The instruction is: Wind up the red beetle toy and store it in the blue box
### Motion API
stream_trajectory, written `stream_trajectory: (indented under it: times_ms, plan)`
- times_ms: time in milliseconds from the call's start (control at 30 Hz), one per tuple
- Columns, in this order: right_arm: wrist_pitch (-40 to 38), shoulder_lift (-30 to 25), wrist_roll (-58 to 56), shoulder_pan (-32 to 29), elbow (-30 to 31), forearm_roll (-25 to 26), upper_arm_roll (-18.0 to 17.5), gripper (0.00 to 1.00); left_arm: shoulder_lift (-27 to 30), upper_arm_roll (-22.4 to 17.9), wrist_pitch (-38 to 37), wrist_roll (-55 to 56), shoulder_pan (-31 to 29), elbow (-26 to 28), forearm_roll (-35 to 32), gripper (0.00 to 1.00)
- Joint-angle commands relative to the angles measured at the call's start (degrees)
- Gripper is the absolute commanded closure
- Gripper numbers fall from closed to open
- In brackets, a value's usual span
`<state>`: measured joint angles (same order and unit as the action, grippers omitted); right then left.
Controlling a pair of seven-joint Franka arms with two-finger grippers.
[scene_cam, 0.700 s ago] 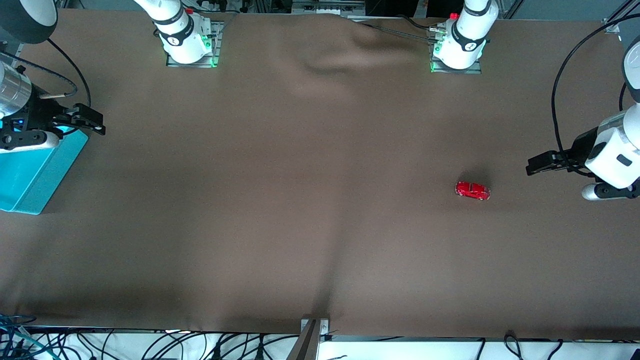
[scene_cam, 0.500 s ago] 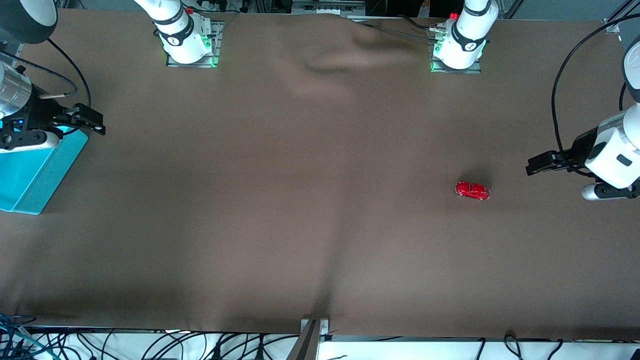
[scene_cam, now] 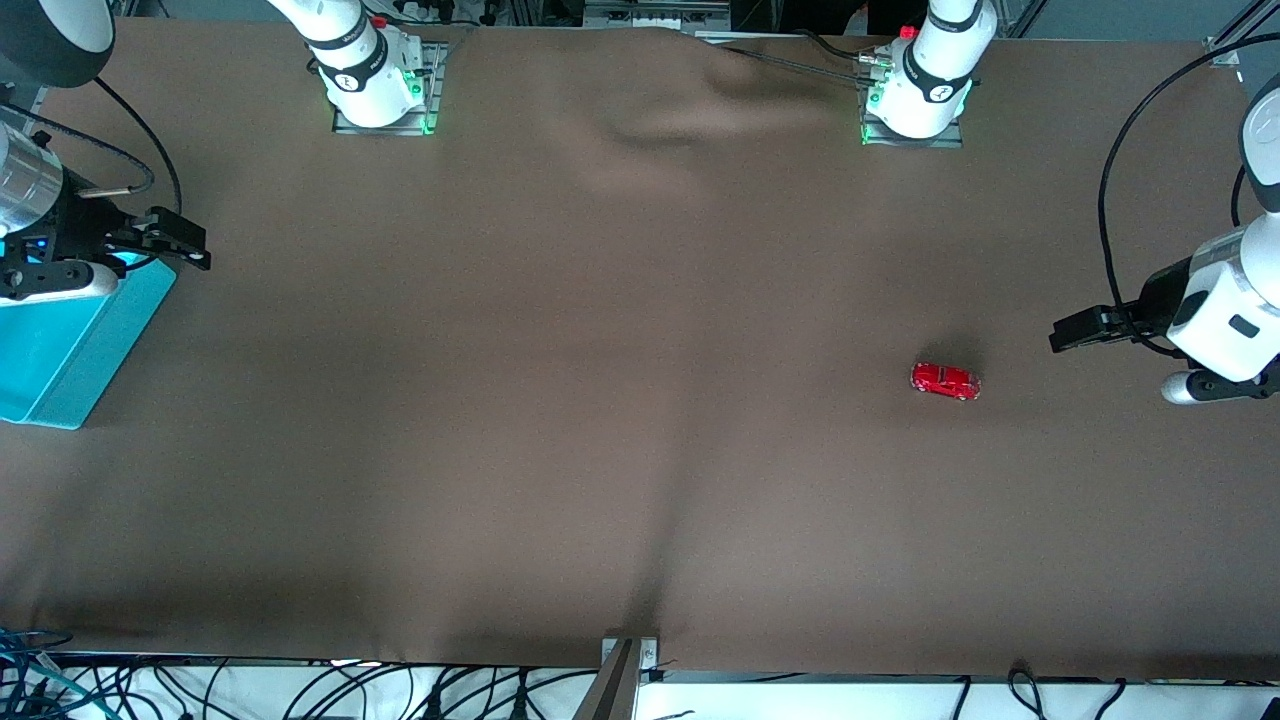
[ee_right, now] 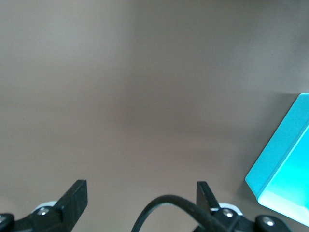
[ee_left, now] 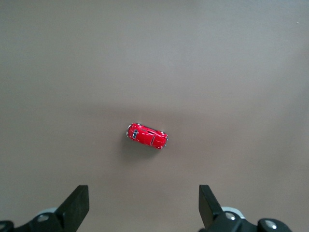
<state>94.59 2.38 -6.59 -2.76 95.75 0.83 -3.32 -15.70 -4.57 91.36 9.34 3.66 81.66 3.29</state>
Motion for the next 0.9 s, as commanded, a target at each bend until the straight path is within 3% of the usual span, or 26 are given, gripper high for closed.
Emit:
stream_trajectory:
  times_ms: [0, 567, 867]
  plan:
    - [-0.3, -0.7, -0.3, -0.1, 0.3, -0.5, 0.1, 0.00, -0.6, -0.4, -0.1, 4.9, -0.4, 1.4, 1.3, 0.00]
    - [-0.3, -0.8, -0.4, -0.1, 0.3, -0.4, -0.3, 0.00, -8.2, -0.4, 2.0, 28.8, -2.9, 1.9, 5.7, 0.00]
    - [-0.3, -0.8, -0.4, -0.1, 0.2, -0.4, -0.1, 0.00, -8.6, -0.5, 12.3, 36.8, -4.0, 10.5, 5.7, 0.00]
